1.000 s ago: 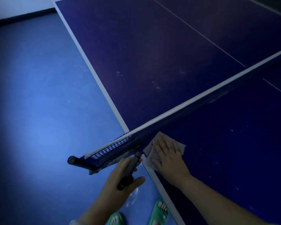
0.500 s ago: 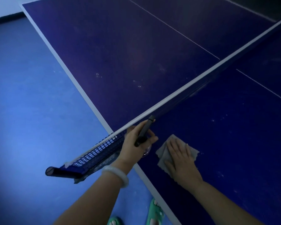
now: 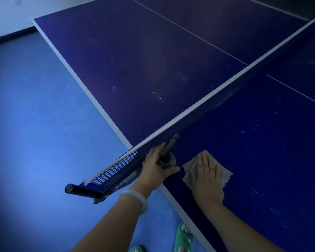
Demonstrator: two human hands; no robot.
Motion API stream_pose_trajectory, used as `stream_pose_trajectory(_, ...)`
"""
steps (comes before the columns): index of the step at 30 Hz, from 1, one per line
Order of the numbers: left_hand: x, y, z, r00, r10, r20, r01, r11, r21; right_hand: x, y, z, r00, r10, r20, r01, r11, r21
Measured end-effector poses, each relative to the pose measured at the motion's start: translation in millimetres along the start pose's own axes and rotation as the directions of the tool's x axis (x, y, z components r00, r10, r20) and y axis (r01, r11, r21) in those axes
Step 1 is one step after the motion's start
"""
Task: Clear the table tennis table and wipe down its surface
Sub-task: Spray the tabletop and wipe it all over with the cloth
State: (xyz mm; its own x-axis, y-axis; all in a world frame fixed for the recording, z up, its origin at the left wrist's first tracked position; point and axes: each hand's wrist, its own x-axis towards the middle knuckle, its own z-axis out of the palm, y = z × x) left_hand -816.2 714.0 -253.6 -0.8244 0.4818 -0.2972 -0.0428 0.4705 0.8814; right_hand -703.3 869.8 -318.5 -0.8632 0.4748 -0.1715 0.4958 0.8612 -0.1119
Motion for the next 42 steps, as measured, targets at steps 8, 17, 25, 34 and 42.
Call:
stream_pose_trajectory(8,-89,-40,14,0.956,0.073,-0.285,0.019,0.951,0.308,-66,11,3,0.968,-0.231,0.099,0.242,0.964,-0.111)
stream_pose_trajectory(17,-79,-34,45,0.926,0.338,0.169,-0.375,0.773,0.511,-83,28,-2,0.969,0.226,0.102,-0.185,0.933,-0.31)
stream_pose_trajectory(25,-14,-21,106,0.905,0.319,0.282,-0.419,0.546,0.725,-186,119,17,0.931,0.339,0.133,-0.287,0.907,-0.308)
stream_pose_trajectory(34,-10,-39,121,0.909,0.367,0.2,-0.358,0.435,0.826,-145,83,26,0.959,0.282,-0.038,-0.284,0.958,-0.042)
stream_pose_trajectory(42,-12,-37,123,0.916,0.364,0.167,-0.326,0.435,0.839,-80,191,-12,0.906,0.424,0.003,-0.416,0.89,-0.188)
